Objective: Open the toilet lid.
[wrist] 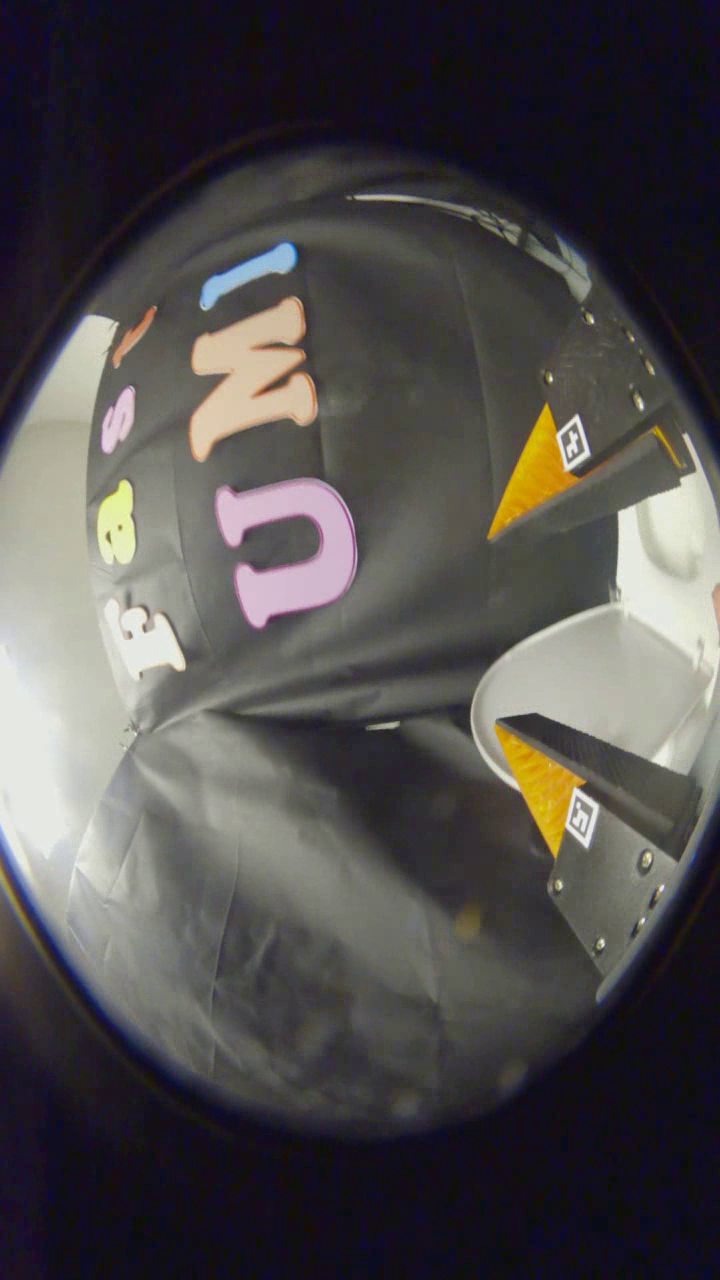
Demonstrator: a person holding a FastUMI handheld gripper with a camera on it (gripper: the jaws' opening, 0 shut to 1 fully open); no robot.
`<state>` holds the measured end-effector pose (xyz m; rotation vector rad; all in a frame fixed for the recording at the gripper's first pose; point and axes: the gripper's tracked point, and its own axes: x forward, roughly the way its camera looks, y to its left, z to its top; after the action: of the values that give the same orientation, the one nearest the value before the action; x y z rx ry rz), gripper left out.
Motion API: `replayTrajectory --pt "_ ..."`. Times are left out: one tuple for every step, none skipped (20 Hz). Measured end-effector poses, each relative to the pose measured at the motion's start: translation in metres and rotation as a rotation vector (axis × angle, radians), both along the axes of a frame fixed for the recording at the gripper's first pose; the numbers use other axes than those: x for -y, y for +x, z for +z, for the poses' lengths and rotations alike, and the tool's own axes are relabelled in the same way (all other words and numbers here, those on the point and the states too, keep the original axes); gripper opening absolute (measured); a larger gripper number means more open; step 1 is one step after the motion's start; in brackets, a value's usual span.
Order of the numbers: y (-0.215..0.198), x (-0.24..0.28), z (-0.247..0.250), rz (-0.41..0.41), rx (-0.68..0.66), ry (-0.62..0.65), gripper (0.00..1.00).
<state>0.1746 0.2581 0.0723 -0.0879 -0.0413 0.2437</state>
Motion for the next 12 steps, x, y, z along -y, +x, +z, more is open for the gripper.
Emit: replayTrajectory --pt "-0.004 0.023 0.006 -0.03 0.007 -0.016 0.99" --pt "-0.008 0.045 0.01 -0.058 0.013 -0.03 0.99" --pt "-0.013 0.068 0.013 -0.085 0.019 -0.043 0.99" --pt "-0.018 0.092 0.017 -0.111 0.023 -0.055 0.99" --pt "-0.026 0.114 0.02 -0.136 0.028 -0.068 0.99" --pt "-0.035 0.136 0.024 -0.162 0.036 -0.081 0.99" --pt "-0.044 0.16 0.025 -0.192 0.04 -0.094 0.99" --pt "-0.054 0.185 0.027 -0.234 0.044 -0.1 0.99" --pt "-0.066 0.21 0.029 -0.276 0.048 -0.092 0.99" --pt "-0.075 0.231 0.031 -0.308 0.05 -0.078 0.99" --pt "-0.083 0.25 0.032 -0.337 0.056 -0.065 0.99" --pt "-0.093 0.267 0.032 -0.362 0.063 -0.058 0.99"
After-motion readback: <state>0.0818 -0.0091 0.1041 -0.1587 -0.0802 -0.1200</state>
